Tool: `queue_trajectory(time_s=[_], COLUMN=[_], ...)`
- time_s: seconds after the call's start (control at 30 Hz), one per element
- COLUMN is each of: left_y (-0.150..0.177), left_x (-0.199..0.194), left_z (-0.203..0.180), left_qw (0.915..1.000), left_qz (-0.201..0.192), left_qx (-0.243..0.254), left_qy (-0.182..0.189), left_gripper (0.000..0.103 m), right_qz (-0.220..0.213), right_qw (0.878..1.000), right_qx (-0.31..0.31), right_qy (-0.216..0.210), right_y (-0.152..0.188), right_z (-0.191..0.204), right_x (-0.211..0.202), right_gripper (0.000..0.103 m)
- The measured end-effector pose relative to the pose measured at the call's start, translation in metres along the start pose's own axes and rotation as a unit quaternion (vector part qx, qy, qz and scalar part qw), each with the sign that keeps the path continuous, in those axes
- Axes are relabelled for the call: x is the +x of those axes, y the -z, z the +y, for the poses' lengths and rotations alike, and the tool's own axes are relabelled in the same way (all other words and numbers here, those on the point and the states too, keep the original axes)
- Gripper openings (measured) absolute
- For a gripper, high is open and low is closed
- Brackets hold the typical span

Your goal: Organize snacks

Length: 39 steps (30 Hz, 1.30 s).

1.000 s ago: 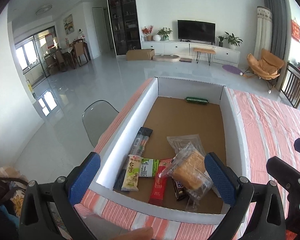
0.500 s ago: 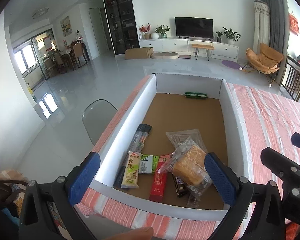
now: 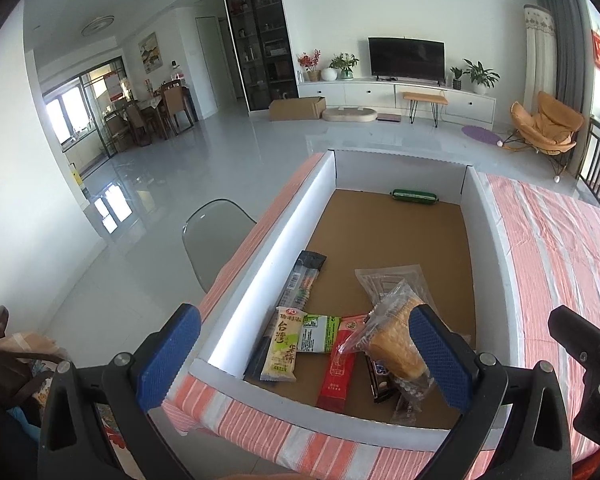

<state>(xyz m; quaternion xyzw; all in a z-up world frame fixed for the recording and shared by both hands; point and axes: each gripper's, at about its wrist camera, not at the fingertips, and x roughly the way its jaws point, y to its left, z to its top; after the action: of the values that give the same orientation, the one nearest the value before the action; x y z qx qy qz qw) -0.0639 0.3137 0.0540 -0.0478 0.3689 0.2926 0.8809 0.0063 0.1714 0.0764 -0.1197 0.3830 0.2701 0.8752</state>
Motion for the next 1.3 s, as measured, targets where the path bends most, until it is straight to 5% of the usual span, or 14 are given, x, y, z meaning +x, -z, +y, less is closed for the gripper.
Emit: queue_trajectory(time_s=[1.03, 1.3], left_y=[-0.0014, -0.0049], left_x=[-0.0005, 0.0060], left_z=[-0.0016, 0.0021], left_qw=[0.9999, 0.9991], left_qz=[-0.011, 0.012], left_qx=[0.013, 0.001], left_qy=[0.003, 0.040], left_gripper=[0.103, 0.103], right_qz=[0.011, 0.018], right_qw=[1.000, 1.000], right_qx=[-0.001, 0.000], right_qy=[0.012, 0.011], right_y=[-0.0005, -0.0001], right_z=[-0.0013, -0.0016], right_x=[-0.0007, 0.0013], right_gripper=[0.089, 0.089])
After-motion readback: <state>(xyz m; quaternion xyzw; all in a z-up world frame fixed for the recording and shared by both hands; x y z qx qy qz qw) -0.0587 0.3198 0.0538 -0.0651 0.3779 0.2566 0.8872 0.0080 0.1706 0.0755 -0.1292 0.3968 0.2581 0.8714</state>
